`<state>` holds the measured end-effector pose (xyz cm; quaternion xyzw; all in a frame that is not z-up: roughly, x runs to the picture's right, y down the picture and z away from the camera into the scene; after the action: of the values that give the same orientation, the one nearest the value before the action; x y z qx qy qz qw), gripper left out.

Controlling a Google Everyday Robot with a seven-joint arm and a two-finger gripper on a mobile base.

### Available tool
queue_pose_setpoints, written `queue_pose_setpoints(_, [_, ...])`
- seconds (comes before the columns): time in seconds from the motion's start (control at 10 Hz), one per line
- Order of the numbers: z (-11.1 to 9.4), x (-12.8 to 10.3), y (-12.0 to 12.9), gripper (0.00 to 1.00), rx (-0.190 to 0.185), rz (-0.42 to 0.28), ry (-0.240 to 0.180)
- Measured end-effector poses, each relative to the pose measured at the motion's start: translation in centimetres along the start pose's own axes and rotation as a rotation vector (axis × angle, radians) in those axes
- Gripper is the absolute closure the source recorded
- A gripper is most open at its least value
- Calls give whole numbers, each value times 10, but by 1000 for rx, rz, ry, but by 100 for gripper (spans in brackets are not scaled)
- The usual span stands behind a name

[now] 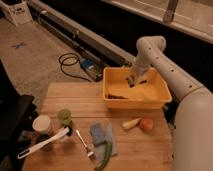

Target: Place eraser in tray

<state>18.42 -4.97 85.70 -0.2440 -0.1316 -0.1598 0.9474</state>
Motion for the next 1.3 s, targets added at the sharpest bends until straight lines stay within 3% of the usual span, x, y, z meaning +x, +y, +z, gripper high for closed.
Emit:
queue_pose_setpoints(0.2, [17,8,6,100,7,28,-9])
queue_pose_setpoints(0.6, [39,16,14,99,16,62,47])
queue_pose_setpoints(0.8, [43,22,20,87,29,78,52])
queue_pose_setpoints(0.9, [52,24,26,72,33,95,47])
queue_pose_setpoints(1.2, [61,28,35,44,41,122,24])
queue_pose_setpoints(1.3, [62,28,35,39,42,128,16])
